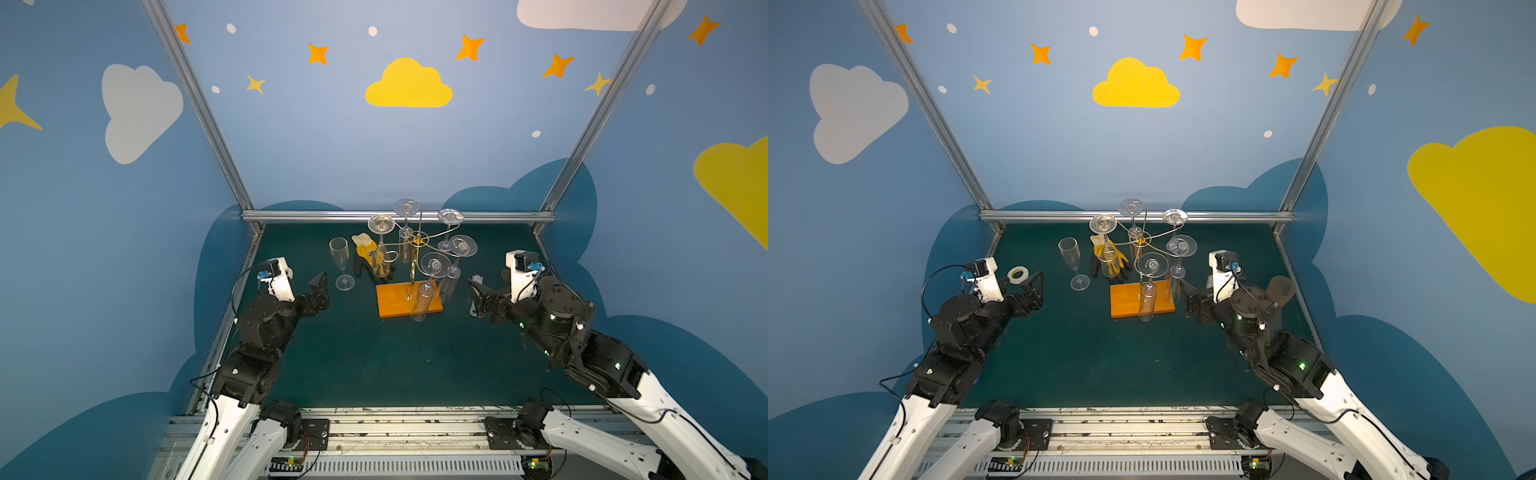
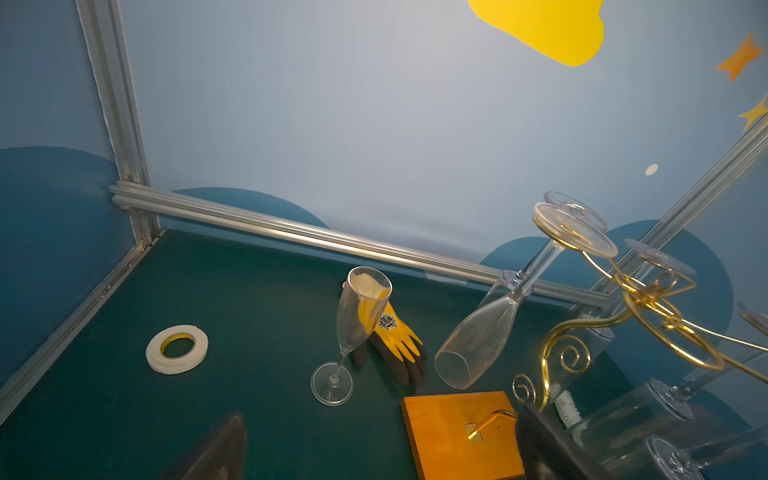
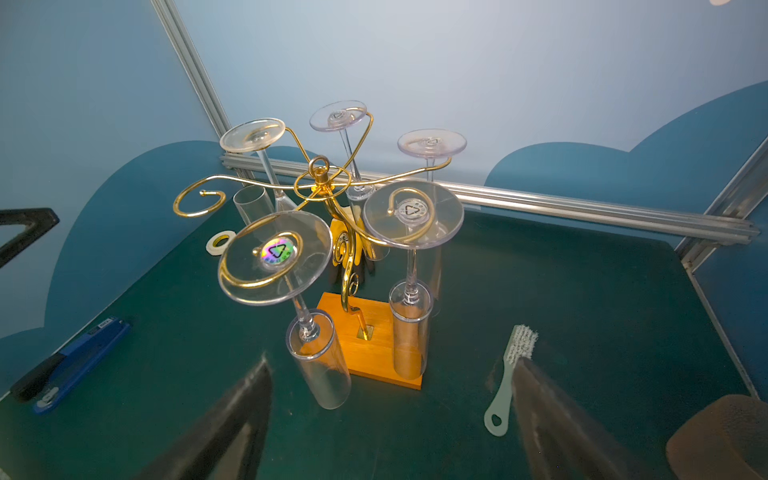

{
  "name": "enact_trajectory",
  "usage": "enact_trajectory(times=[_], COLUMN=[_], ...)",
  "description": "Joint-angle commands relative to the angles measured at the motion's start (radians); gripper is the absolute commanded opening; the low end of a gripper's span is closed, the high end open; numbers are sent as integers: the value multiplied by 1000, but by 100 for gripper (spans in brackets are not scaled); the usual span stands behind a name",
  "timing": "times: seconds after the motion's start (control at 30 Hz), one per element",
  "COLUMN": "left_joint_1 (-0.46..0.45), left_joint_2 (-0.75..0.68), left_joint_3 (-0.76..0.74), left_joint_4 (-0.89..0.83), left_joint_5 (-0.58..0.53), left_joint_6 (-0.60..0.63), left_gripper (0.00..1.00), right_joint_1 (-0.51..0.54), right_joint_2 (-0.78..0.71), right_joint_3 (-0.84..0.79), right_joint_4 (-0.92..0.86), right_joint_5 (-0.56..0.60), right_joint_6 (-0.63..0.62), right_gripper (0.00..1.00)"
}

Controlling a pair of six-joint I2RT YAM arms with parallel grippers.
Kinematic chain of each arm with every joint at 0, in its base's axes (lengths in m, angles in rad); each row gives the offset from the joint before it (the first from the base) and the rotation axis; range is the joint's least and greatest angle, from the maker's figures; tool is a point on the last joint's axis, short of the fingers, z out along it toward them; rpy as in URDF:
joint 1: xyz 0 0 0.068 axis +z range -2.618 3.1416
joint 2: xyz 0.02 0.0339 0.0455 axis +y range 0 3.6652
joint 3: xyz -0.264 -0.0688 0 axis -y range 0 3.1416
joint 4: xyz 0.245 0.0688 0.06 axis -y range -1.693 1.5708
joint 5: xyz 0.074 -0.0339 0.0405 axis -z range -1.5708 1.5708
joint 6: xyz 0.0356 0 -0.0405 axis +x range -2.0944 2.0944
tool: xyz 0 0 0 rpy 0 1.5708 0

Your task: Take the wine glass off the wine glass rack

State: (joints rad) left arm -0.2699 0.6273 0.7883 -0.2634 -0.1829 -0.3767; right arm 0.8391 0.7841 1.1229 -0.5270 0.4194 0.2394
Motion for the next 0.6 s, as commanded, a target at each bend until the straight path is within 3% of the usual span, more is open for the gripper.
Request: enact_trajectory(times=[0.0,0.3,0.57], left_joint_1=[4,4,3], left_joint_2=[-12,-50,-78], left_joint_3=[12,-18,-29], left_joint_4=[-8,6,-6], left_joint_5=[18,16,8], left_joint_6=[-34,-80,-95], left_gripper=[99,99,99], right_joint_1=[-36,-126,-225], right_joint_2=[5,55,95], right_joint_3=[30,72,106], right_joint_4=[7,-32,-34], right_joint_5=[-66,-250,-534], right_joint_6=[66,138,256], right_gripper=[89,88,88])
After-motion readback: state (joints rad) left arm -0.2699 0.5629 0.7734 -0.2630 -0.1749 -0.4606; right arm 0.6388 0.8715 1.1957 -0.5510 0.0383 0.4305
